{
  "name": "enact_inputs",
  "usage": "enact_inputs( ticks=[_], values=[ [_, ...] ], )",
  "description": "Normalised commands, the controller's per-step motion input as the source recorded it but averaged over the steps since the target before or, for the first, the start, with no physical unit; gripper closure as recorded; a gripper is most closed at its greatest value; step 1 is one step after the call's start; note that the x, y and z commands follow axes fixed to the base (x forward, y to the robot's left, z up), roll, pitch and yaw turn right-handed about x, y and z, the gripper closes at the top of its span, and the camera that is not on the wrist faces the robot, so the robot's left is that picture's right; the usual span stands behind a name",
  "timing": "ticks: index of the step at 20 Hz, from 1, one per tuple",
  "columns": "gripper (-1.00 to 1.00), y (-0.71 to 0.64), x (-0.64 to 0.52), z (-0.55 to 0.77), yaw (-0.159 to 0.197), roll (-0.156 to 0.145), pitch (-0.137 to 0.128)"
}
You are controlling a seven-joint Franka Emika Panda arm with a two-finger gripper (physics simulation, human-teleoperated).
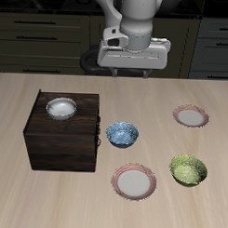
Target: Place the blue bowl on the plate next to the green bowl
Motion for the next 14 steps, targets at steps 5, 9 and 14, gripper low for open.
enact_inputs(
  ticks=[5, 9, 14],
  values=[
    [-1.0, 0.09, 0.23, -0.01, -0.014, -0.002, 0.025],
    [-1.0, 0.11, 0.15, -0.03, -0.006, 0.013, 0.015],
    [-1.0, 0.08, 0.13, -0.08, -0.009, 0.016, 0.027]
  ],
)
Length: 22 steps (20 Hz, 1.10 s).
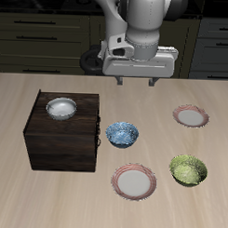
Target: Place the blue bowl on the plate next to the green bowl
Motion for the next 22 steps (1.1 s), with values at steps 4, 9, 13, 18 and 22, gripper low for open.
enact_inputs(
  ticks=[4, 9, 13, 18, 22],
  values=[
    [-1.0, 0.02, 0.03, -0.07, 0.011, -0.002, -0.007],
    [-1.0, 0.04, 0.03, -0.16, 0.003, 0.004, 0.008],
    [-1.0, 0.07, -0.05, -0.25, 0.023, 0.008, -0.016],
    [-1.0, 0.05, -0.13, -0.24, -0.006, 0.013, -0.019],
    [-1.0, 0.06, -0.07, -0.31, -0.006, 0.025, -0.003]
  ],
)
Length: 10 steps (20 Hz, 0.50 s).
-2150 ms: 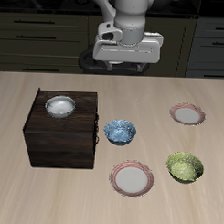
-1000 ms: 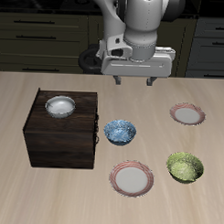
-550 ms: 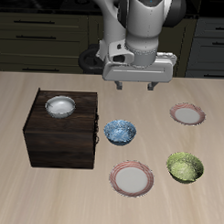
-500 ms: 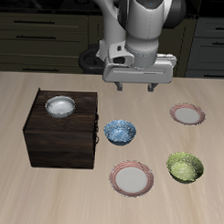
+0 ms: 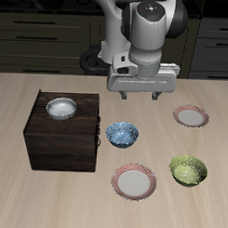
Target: Place the blue bowl on the plate next to the green bowl
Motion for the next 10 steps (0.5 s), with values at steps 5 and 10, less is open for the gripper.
enact_inputs(
  ticks=[5, 10],
  values=[
    [-1.0, -0.04, 0.02, -0.18, -0.014, -0.016, 0.007],
    [-1.0, 0.03, -0.01, -0.23, -0.007, -0.003, 0.006]
  ],
)
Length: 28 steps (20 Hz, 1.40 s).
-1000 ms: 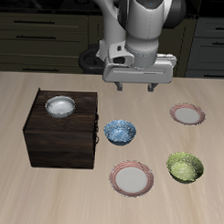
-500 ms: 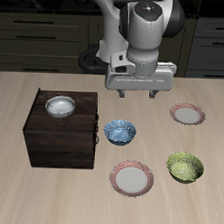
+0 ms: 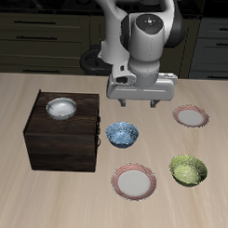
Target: Place the blue bowl on the plate next to the green bowl
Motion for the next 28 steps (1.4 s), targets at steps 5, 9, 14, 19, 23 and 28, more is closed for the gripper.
enact_inputs(
  ticks=[5, 9, 14, 19, 23, 28],
  values=[
    [-1.0, 0.06, 0.04, -0.29, -0.013, 0.03, 0.028],
    [-1.0, 0.02, 0.02, -0.2, 0.009, -0.018, -0.034],
    [-1.0, 0.03, -0.01, -0.2, 0.011, 0.012, 0.004],
    [-1.0, 0.05, -0.04, -0.3, -0.012, 0.015, 0.039],
    [-1.0, 0.03, 0.0, -0.23, 0.017, 0.001, 0.01],
    [-1.0, 0.0, -0.06, -0.17, -0.023, -0.005, 0.009]
  ],
)
